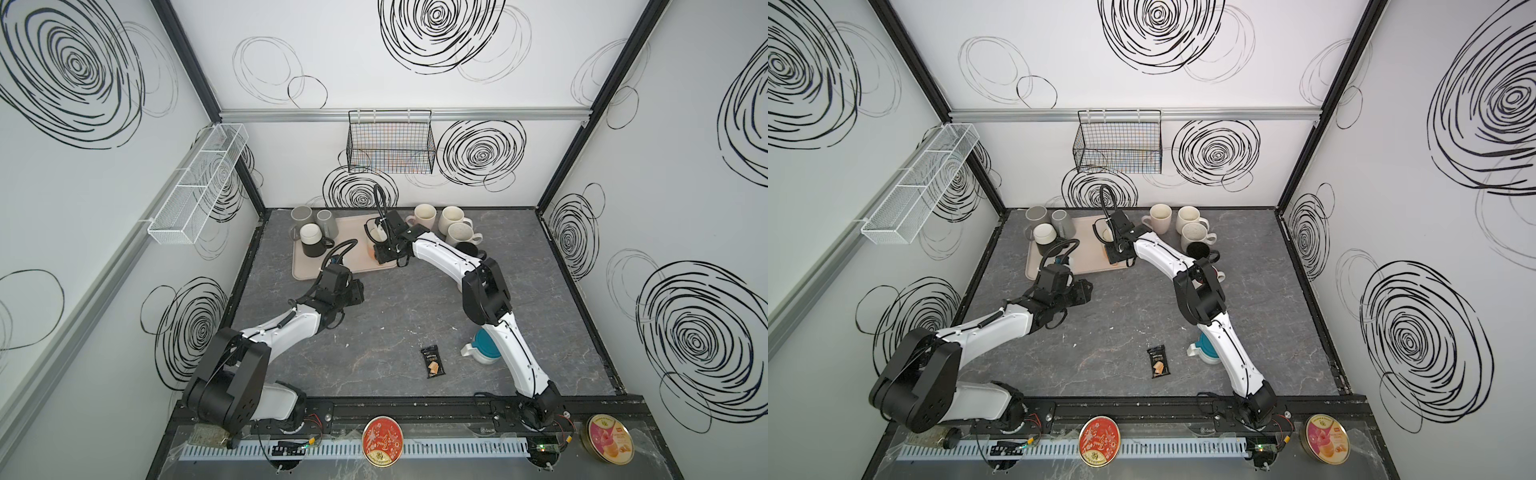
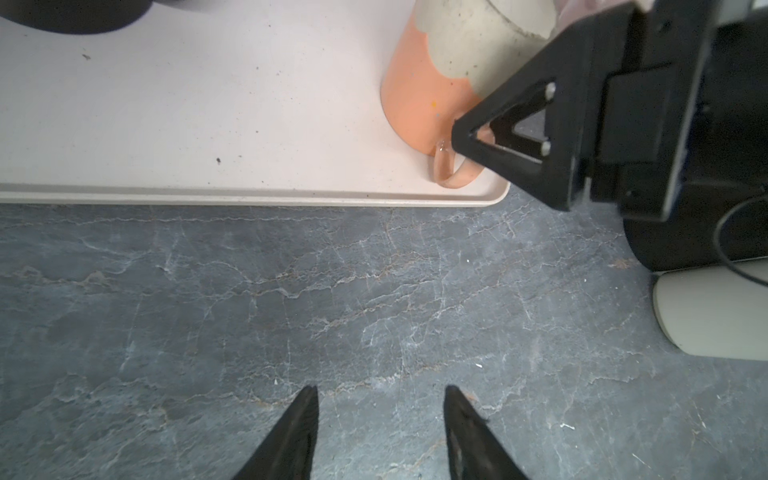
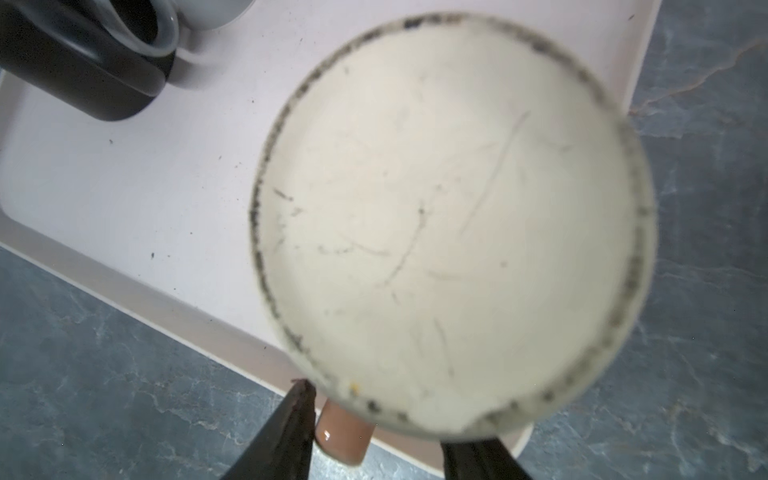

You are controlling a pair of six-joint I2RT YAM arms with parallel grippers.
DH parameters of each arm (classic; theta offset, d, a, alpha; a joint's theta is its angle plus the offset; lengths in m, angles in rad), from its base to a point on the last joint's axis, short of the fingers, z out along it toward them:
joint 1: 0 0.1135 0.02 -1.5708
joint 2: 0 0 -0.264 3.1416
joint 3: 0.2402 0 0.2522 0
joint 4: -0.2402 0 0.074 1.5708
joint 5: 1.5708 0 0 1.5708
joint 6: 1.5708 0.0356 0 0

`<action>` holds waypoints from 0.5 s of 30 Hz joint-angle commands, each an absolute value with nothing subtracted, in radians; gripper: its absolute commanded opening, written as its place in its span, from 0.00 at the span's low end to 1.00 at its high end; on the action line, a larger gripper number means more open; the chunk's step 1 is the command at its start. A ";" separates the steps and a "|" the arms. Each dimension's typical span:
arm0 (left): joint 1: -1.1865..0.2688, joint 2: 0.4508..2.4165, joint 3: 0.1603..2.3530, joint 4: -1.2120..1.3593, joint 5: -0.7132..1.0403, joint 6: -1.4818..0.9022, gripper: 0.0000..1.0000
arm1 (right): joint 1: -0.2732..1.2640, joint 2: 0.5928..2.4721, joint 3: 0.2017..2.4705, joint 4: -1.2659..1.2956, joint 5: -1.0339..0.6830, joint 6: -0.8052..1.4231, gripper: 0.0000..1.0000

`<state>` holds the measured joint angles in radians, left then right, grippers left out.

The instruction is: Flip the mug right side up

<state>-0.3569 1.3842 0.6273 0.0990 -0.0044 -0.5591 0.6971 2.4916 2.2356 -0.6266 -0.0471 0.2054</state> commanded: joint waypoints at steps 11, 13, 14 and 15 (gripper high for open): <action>-0.332 1.327 0.592 0.130 -0.002 -0.566 0.52 | 0.690 2.504 2.271 -0.675 0.019 0.140 0.28; -0.332 1.326 0.593 0.129 -0.001 -0.568 0.52 | 0.690 2.507 2.272 -0.682 0.032 0.129 0.31; -0.331 1.324 0.594 0.127 0.000 -0.568 0.52 | 0.690 2.509 2.272 -0.684 0.036 0.125 0.34; -0.331 1.321 0.594 0.124 -0.001 -0.568 0.52 | 0.690 2.512 2.274 -0.686 0.041 0.122 0.39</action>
<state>-0.3397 1.3460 0.6006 0.1001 -0.0010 -0.5591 0.6949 2.4939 2.2444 -0.6498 0.0116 0.1467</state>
